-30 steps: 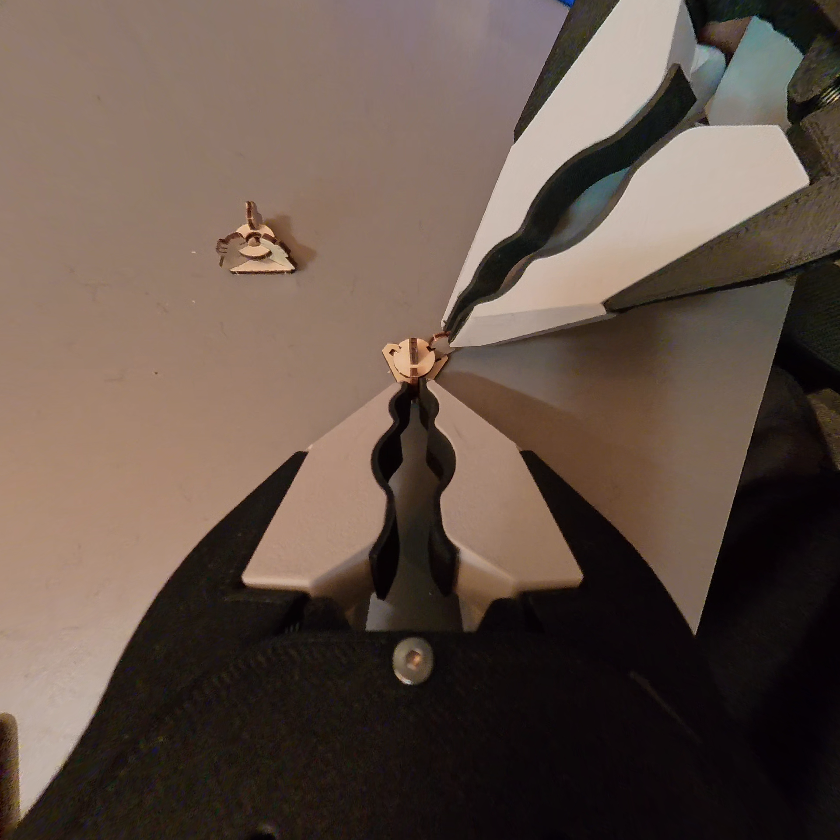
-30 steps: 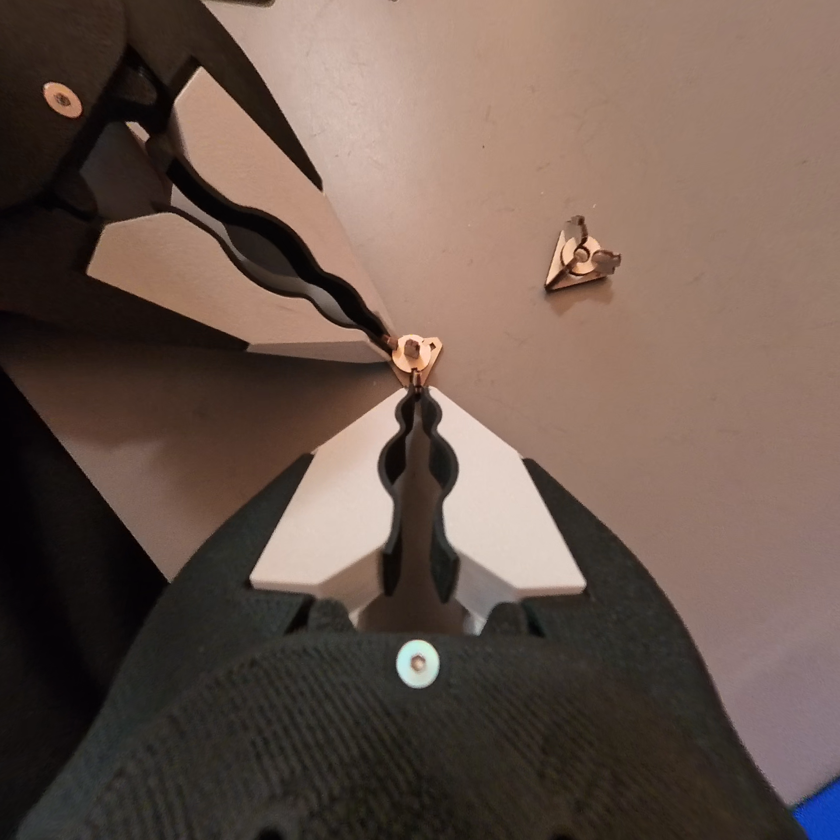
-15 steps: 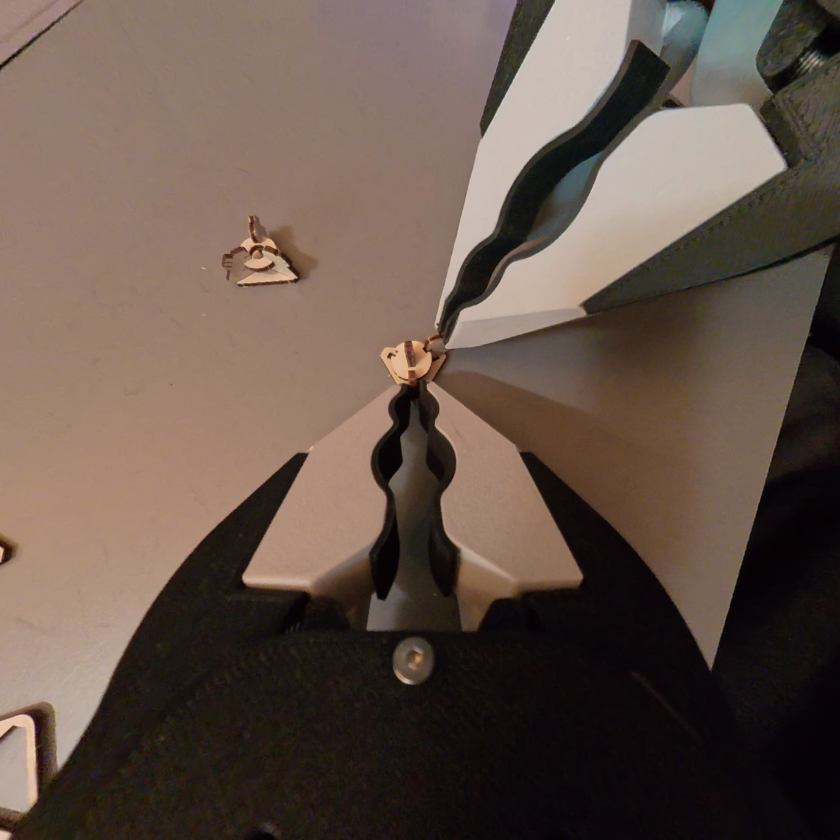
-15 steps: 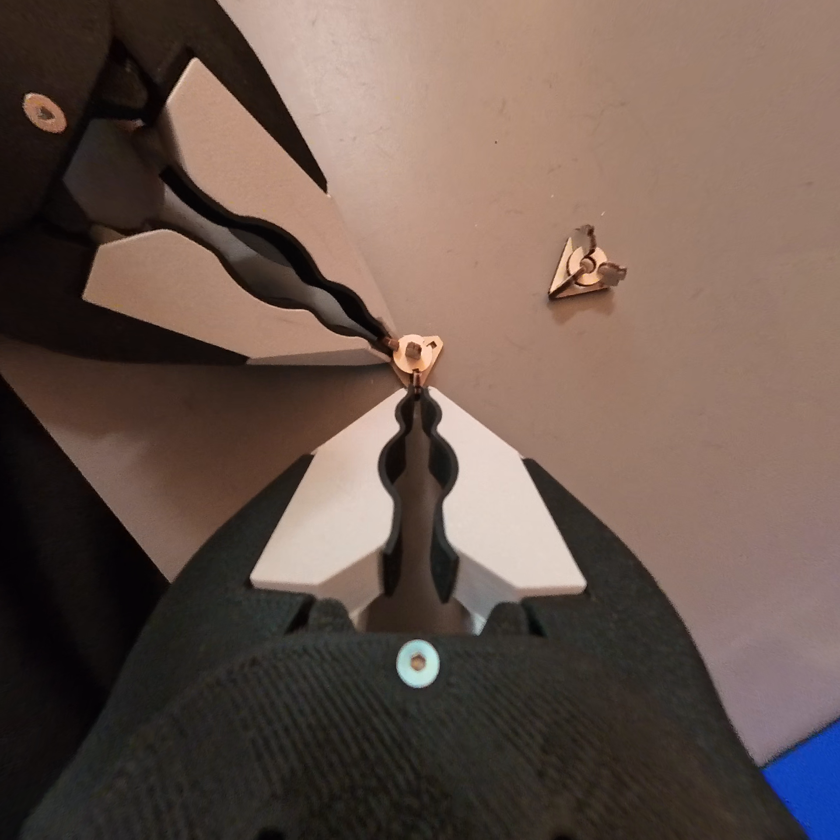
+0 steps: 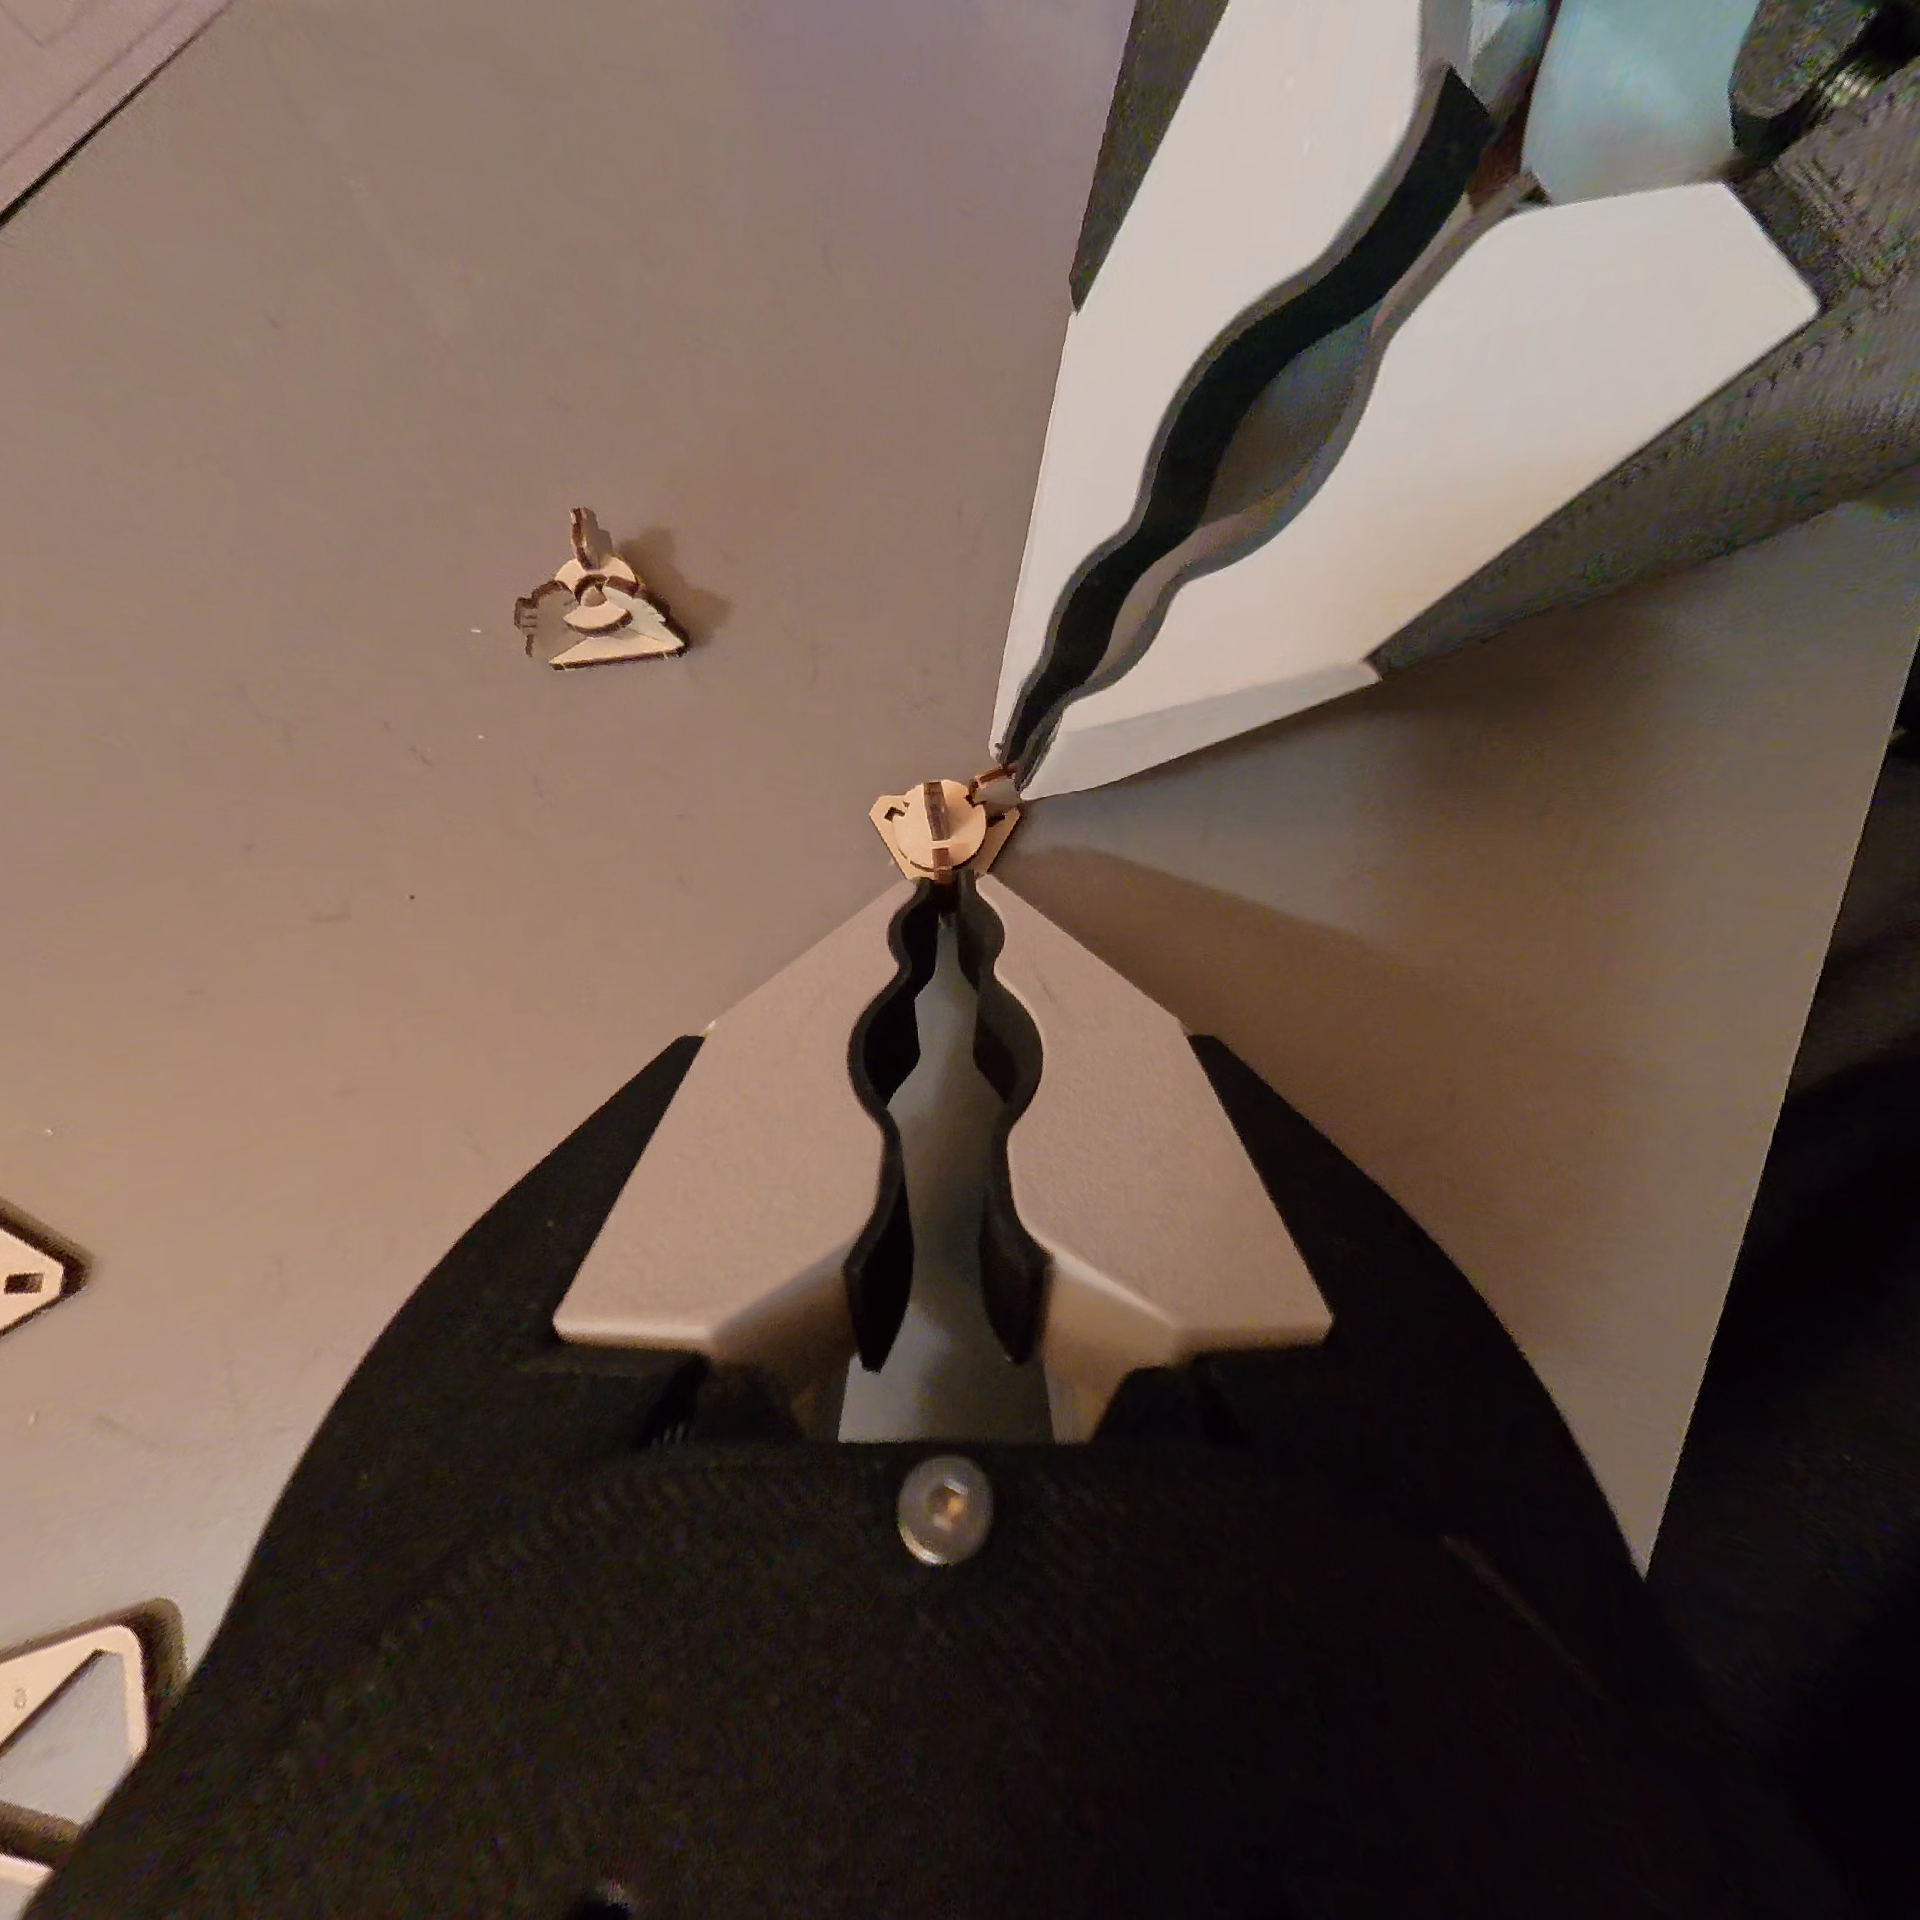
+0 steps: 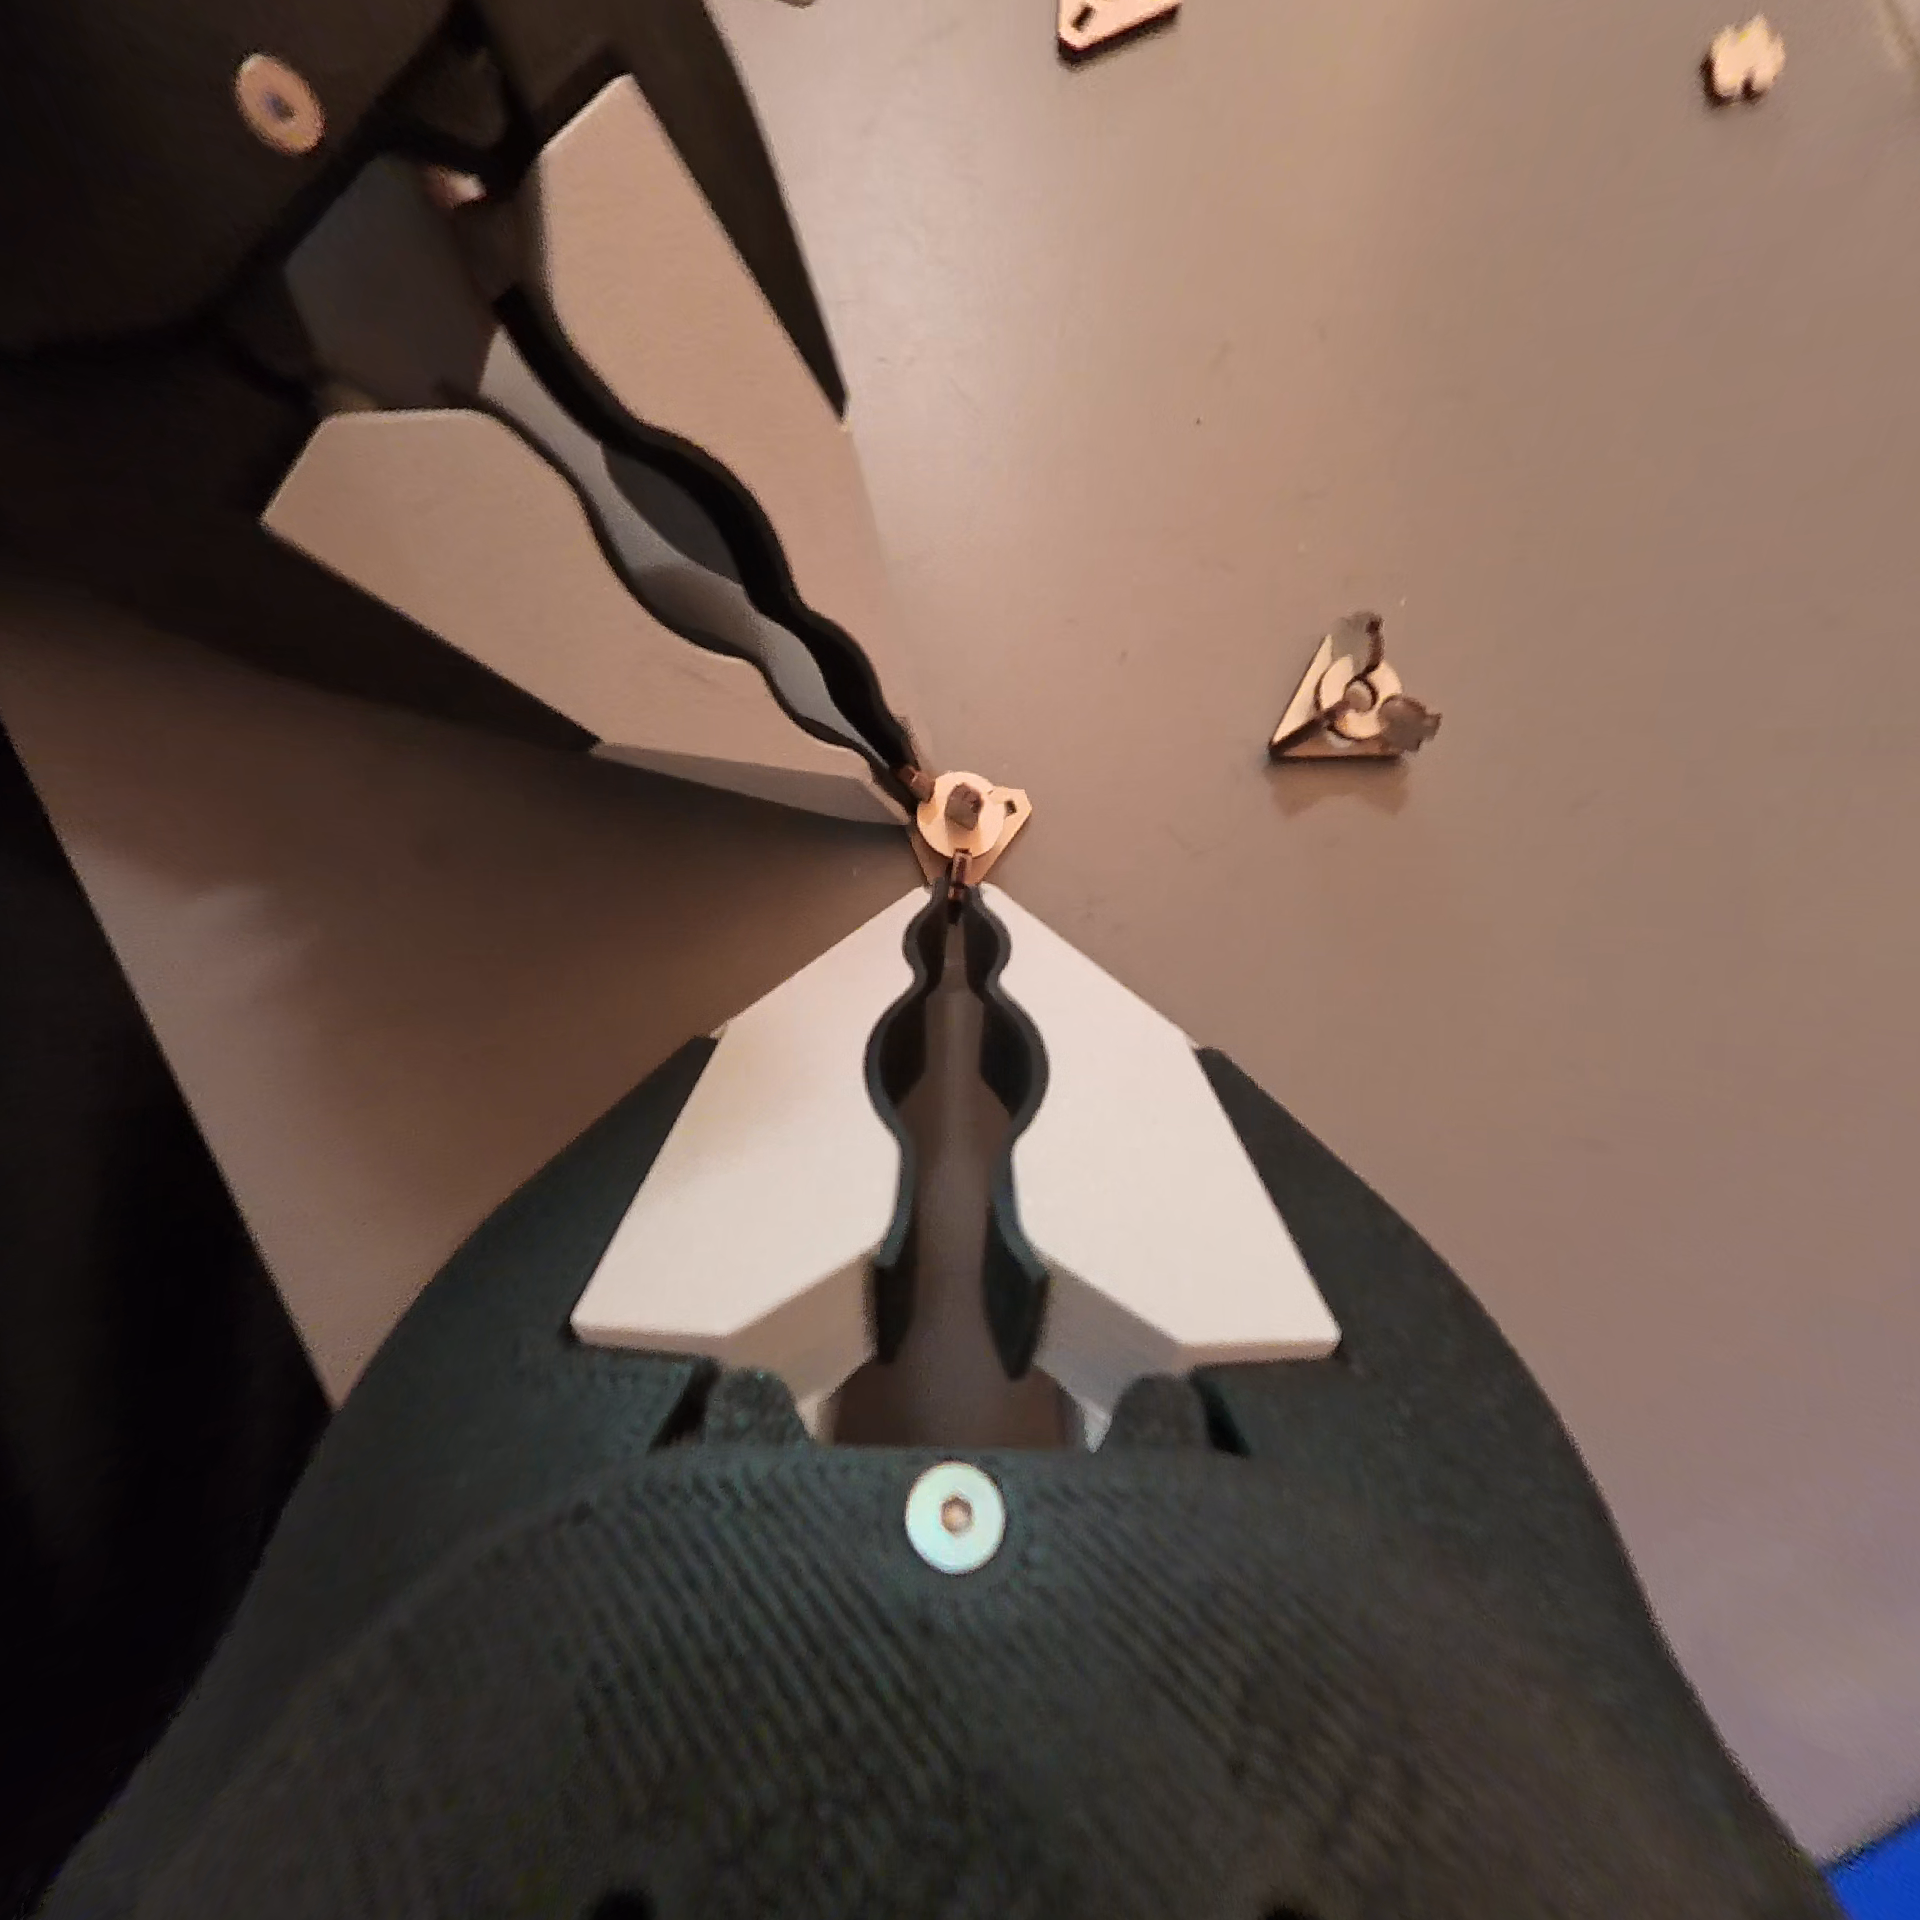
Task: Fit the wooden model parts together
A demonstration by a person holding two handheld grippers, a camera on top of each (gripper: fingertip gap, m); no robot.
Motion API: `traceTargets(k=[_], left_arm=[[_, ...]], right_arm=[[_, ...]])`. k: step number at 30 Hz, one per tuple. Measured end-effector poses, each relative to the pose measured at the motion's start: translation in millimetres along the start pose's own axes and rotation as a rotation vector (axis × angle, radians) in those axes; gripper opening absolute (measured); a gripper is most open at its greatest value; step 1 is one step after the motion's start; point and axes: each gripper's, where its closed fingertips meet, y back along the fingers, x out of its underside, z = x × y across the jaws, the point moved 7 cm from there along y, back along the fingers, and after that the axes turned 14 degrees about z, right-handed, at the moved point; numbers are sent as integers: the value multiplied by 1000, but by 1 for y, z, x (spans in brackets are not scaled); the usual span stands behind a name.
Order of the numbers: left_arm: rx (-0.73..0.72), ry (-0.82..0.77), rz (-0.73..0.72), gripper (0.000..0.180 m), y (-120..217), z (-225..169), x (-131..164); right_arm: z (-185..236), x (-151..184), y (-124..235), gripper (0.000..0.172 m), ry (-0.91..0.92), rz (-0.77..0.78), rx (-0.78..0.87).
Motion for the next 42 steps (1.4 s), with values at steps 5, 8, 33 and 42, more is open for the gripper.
traceTargets(k=[5, 8, 33, 42], left_arm=[[12, -4, 8, 0, 0, 2, -1], [10, -6, 14, 0, 0, 2, -1], [87, 87, -15, 0, 0, 10, 2], [87, 88, -12, 1, 0, 10, 2]], right_arm=[[-1, 3, -1, 1, 51, -54, 6], [-4, 4, -1, 1, -22, -83, -52], [-5, 4, -5, 1, -244, -157, -120], [-3, -1, -4, 1, -220, -82, -71]])
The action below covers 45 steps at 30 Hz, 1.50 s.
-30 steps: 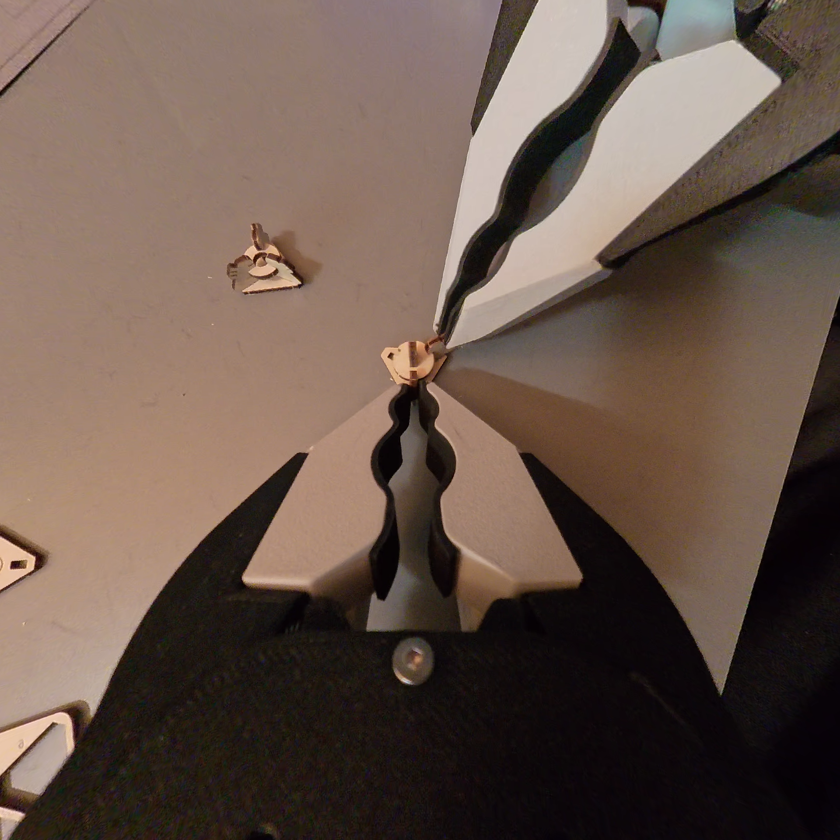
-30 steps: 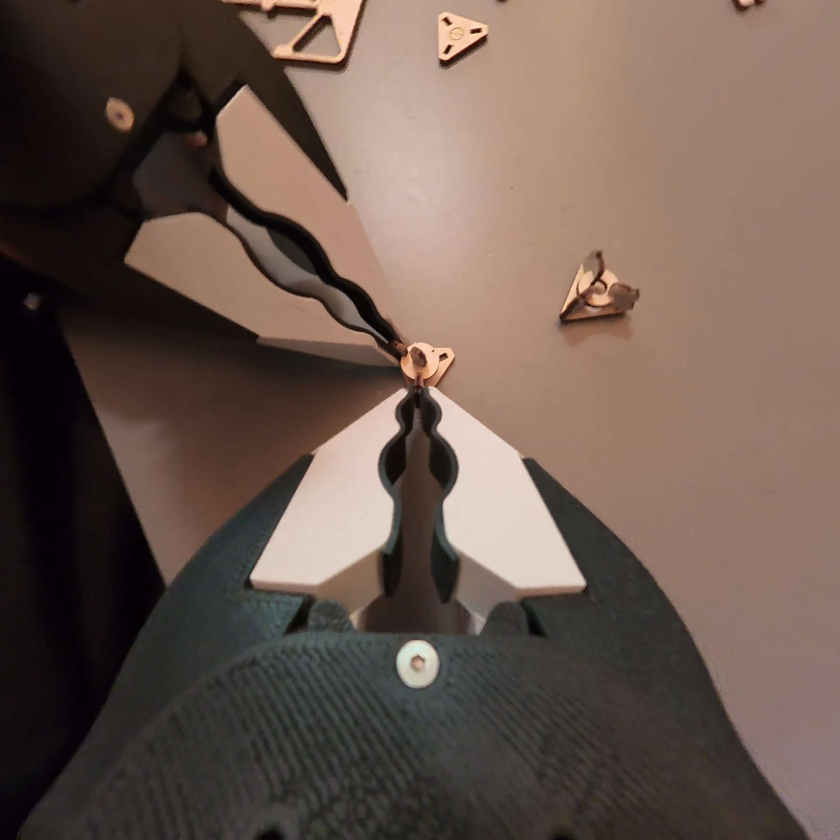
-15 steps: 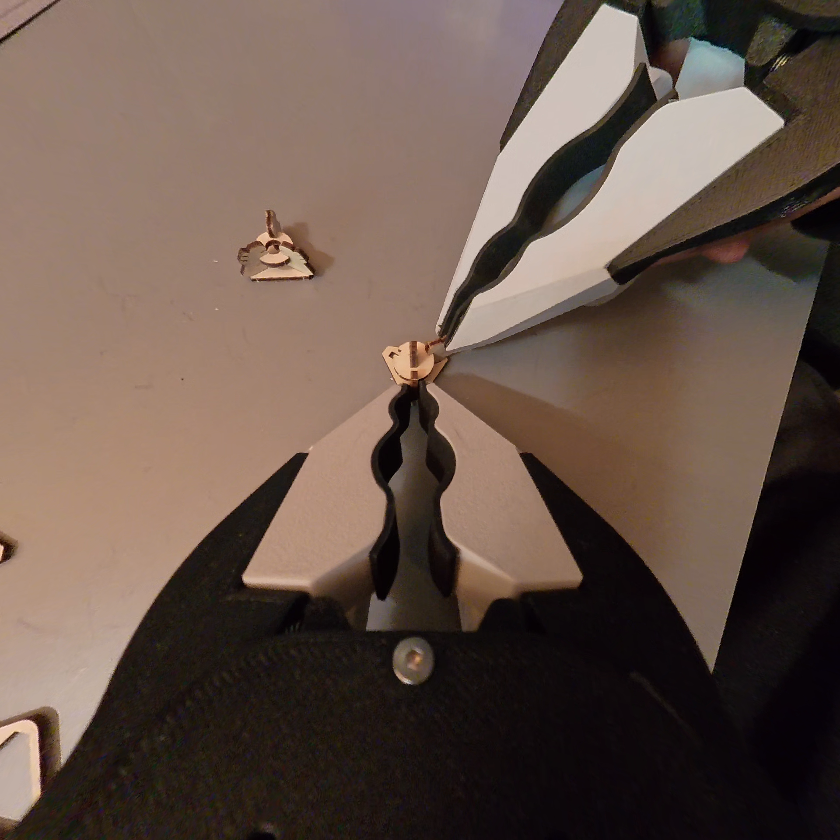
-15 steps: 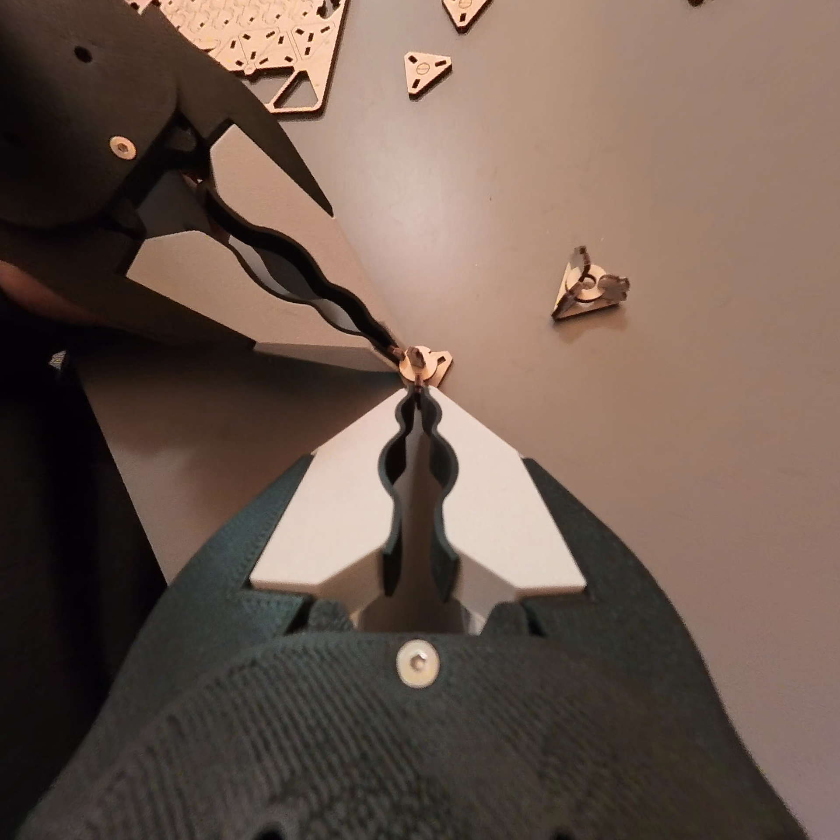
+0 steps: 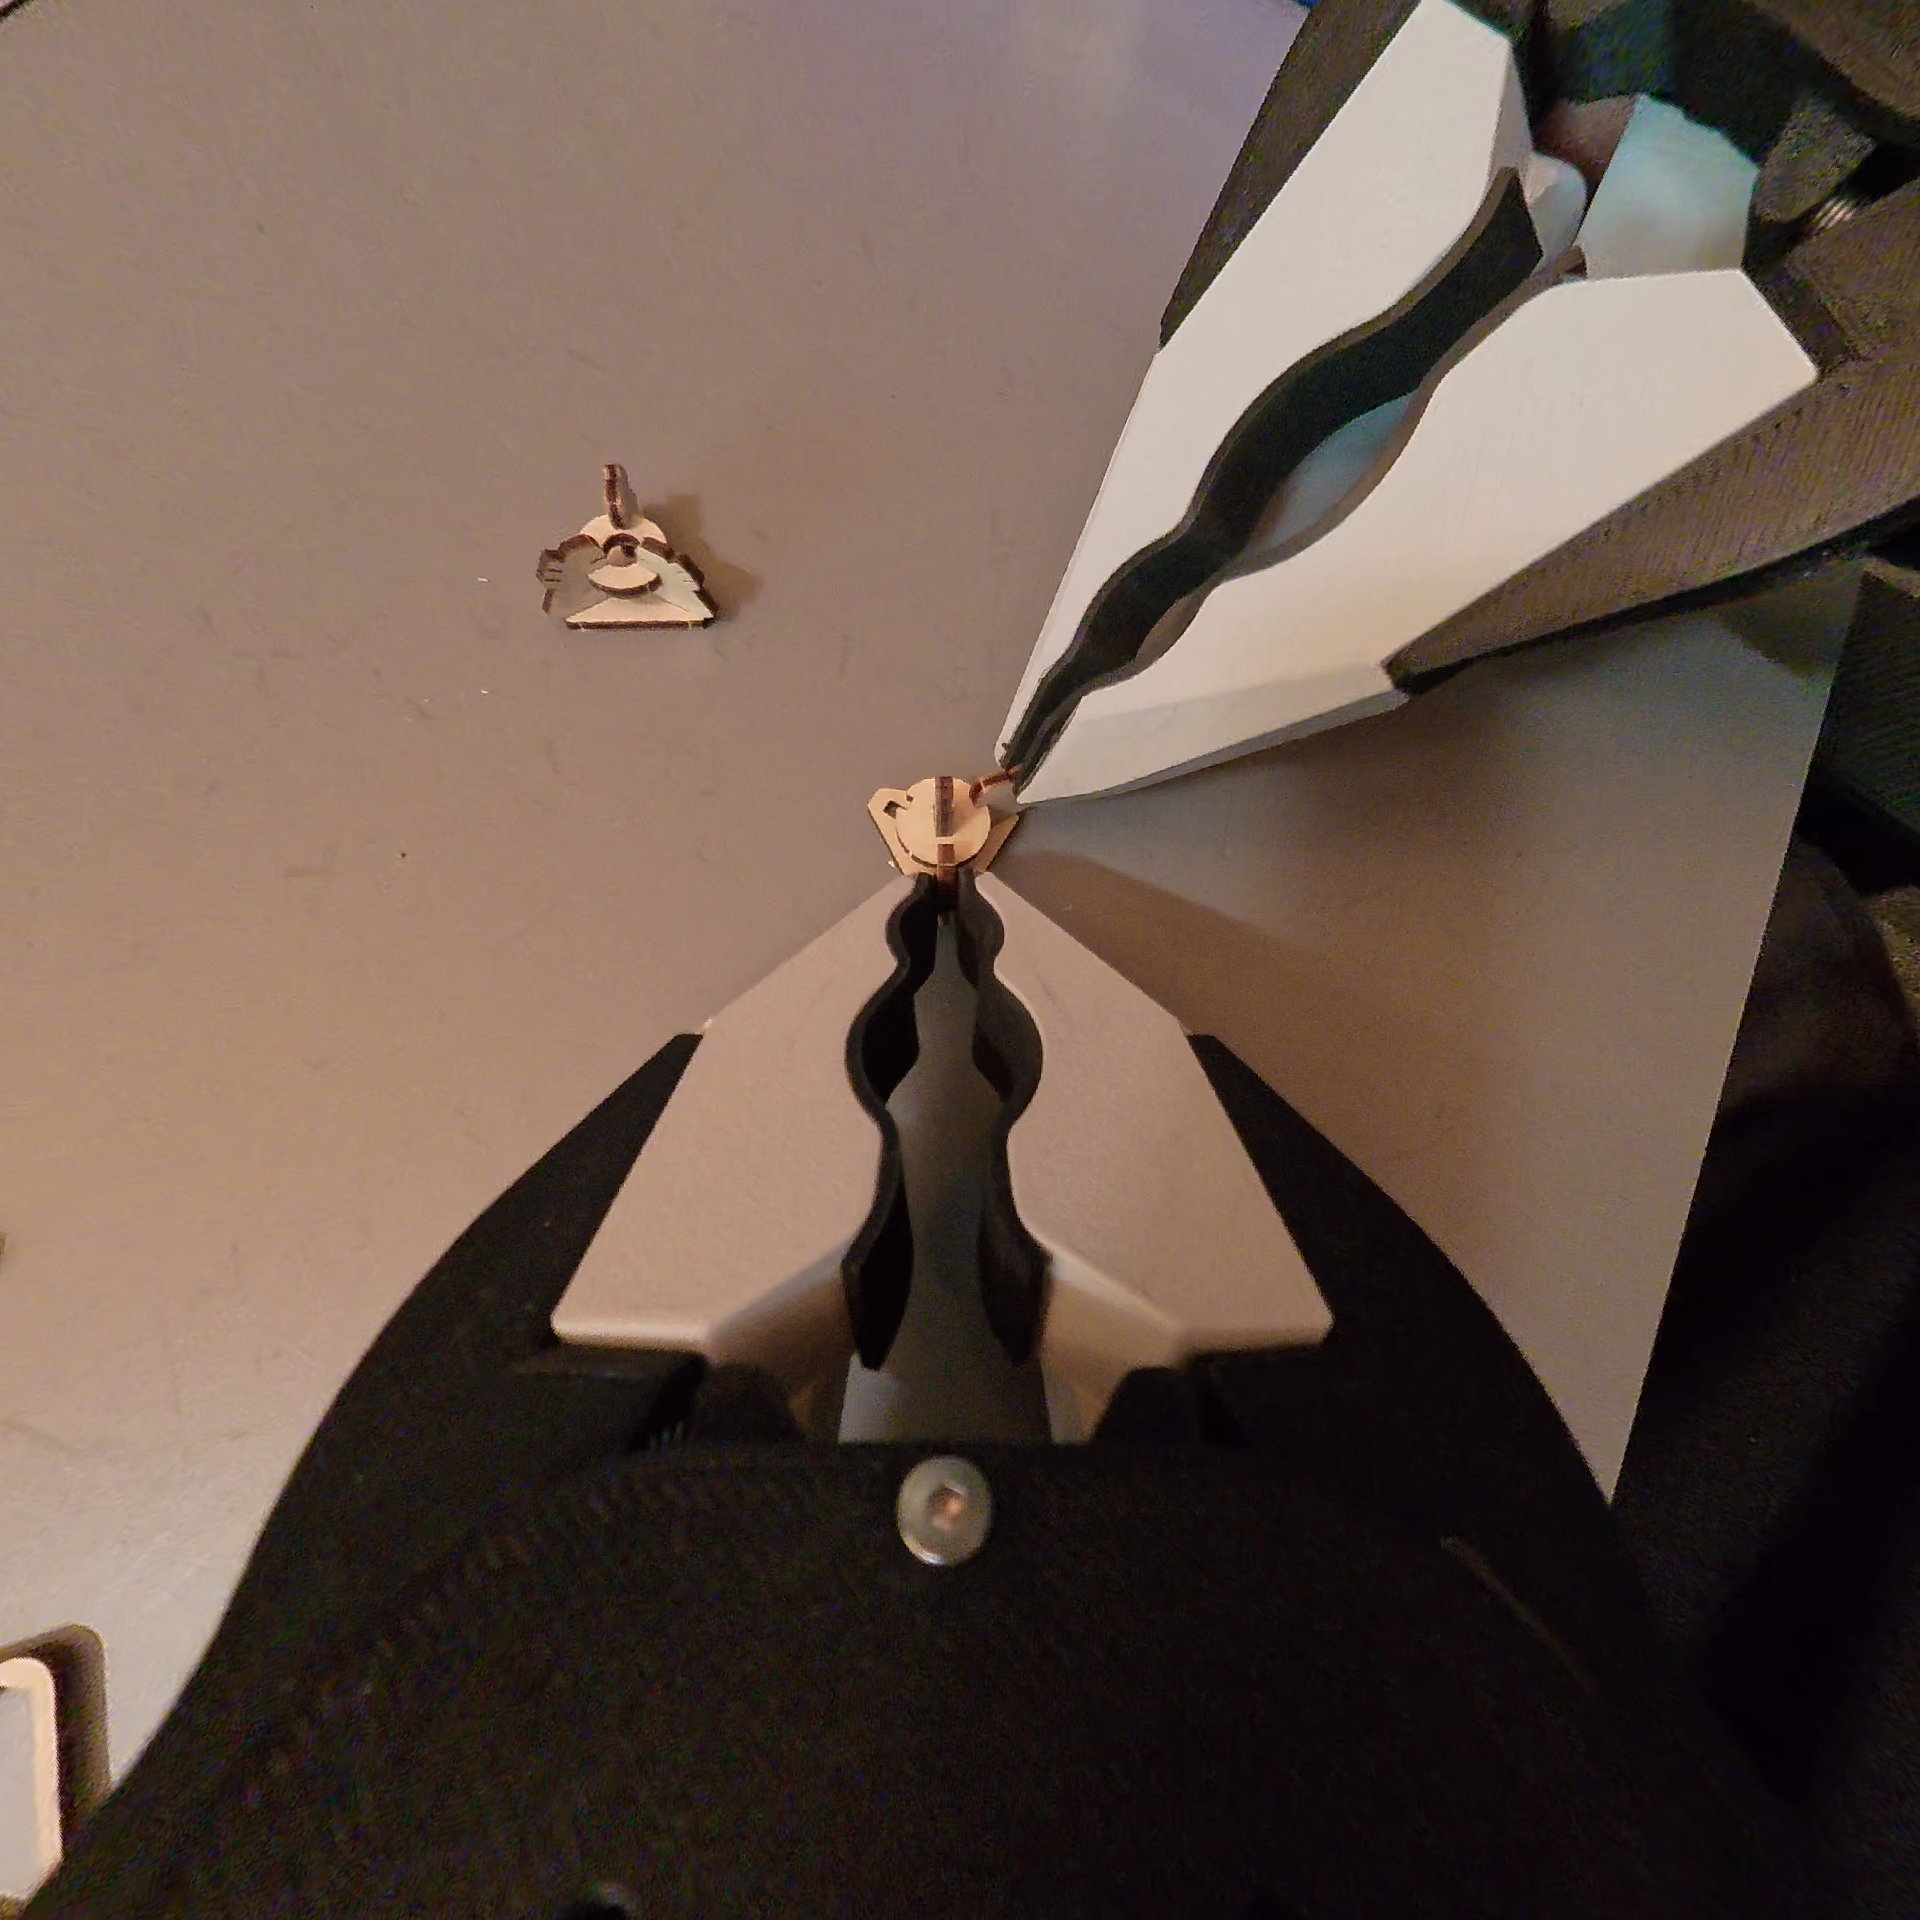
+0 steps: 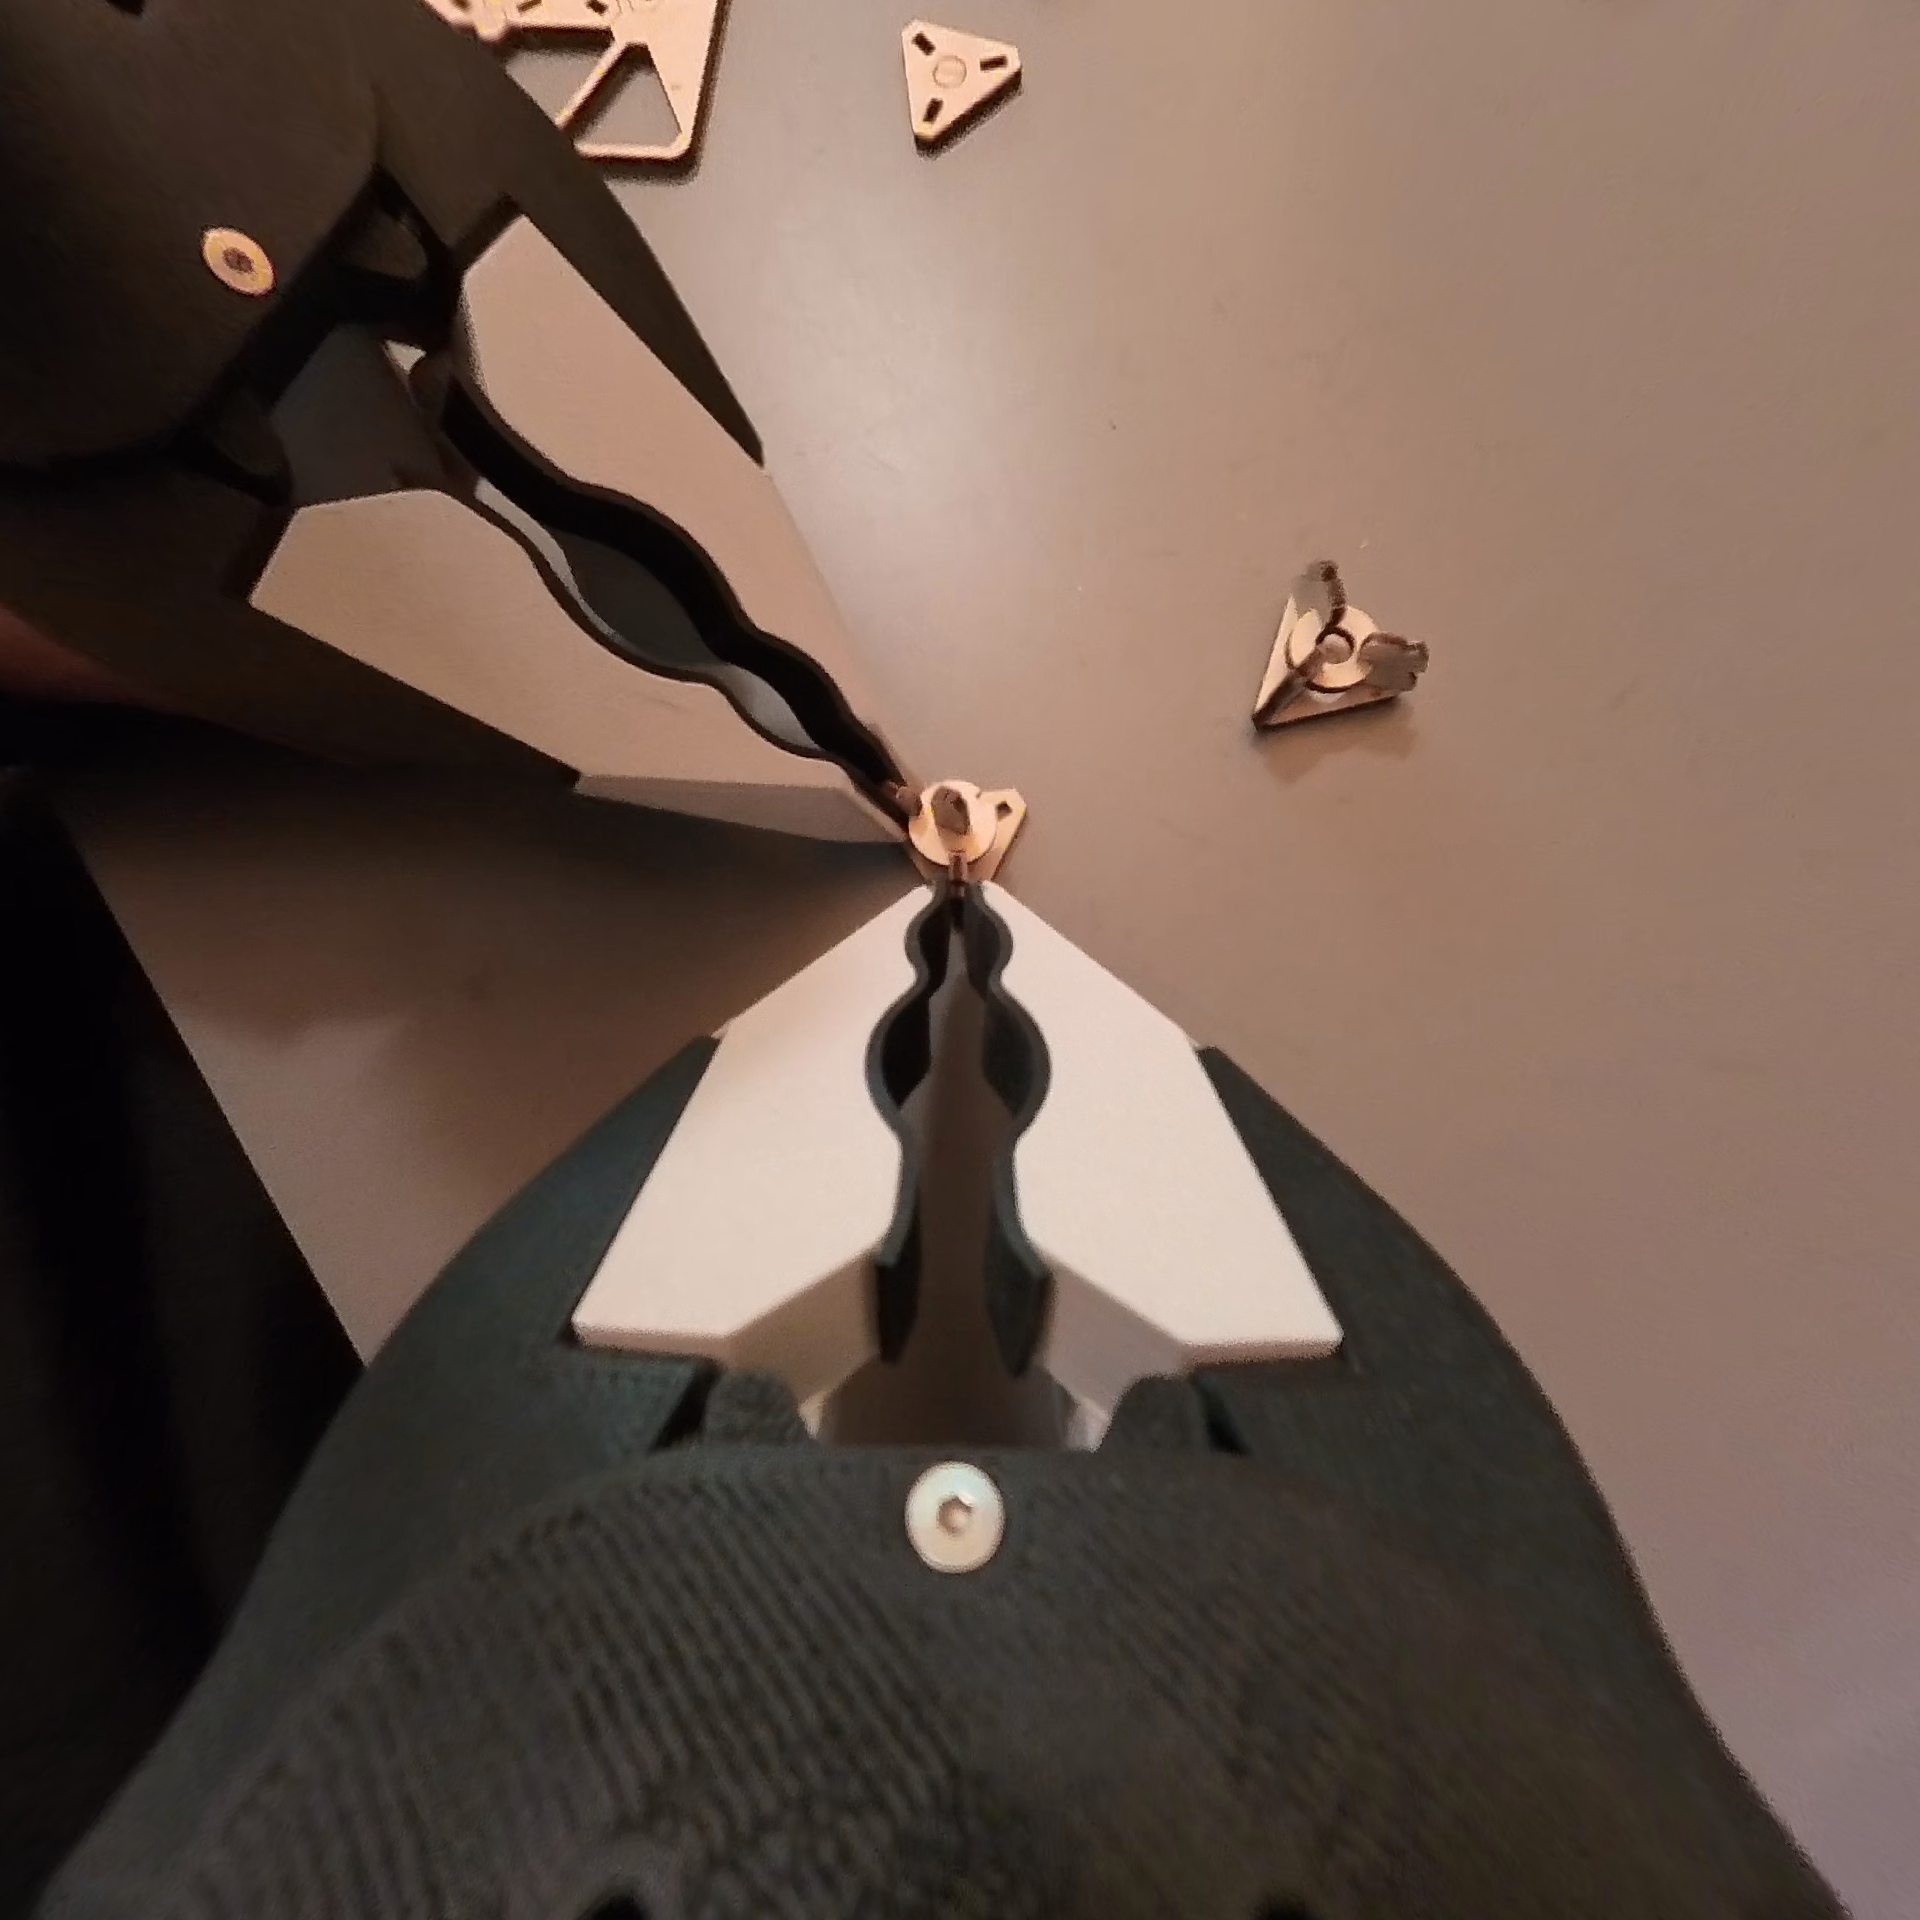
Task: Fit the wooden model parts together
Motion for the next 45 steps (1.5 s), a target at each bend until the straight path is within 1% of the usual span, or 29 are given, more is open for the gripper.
traceTargets(k=[7, 11, 16, 20, 24, 26, 27, 29, 32, 34, 36, 37, 39, 41, 45], left_arm=[[-27, -19, 0, 1, 0, -1, 0], [-26, -17, 0, 1, 0, -1, 0], [-25, -13, 1, 1, 0, -1, 0], [-33, -14, 1, 1, 0, -1, 0], [-22, -7, 1, 1, 0, -1, 0], [-17, -5, 1, 1, 0, 0, 0], [-24, -2, -1, 1, 0, 0, 0], [-22, -3, 0, 1, 0, 0, 0], [-28, -11, 2, 1, 0, -1, 0], [-19, -5, 1, 1, 0, 0, 0], [-1, 6, 0, 1, 0, 1, 0], [4, 9, -1, 1, 0, 1, 0], [8, 13, -1, 1, 0, 1, 0], [10, 14, -1, 1, 0, 2, 0], [22, 22, -2, 1, 0, 2, 0]], right_arm=[[5, -6, 1, 1, 54, 104, 88], [7, -11, 0, 2, 98, 187, 128], [4, -19, -1, 1, 121, 301, 110], [2, -22, -3, 1, 115, 341, 88], [4, -25, -4, 1, 150, 384, 117], [3, -22, -13, 5, 156, 421, 100], [2, -24, -15, 2, 151, 413, 83], [1, -23, -14, 3, 142, 412, 67], [5, -22, -10, 3, 181, 387, 117], [4, -21, -5, 2, 165, 342, 98], [0, -18, 1, 10, 148, 298, 75], [-2, -17, 4, 11, 145, 264, 73], [-4, -18, 8, 9, 150, 173, 55], [-4, -17, 8, 10, 148, 118, 39], [-4, -14, 4, 10, 159, 121, 39]])
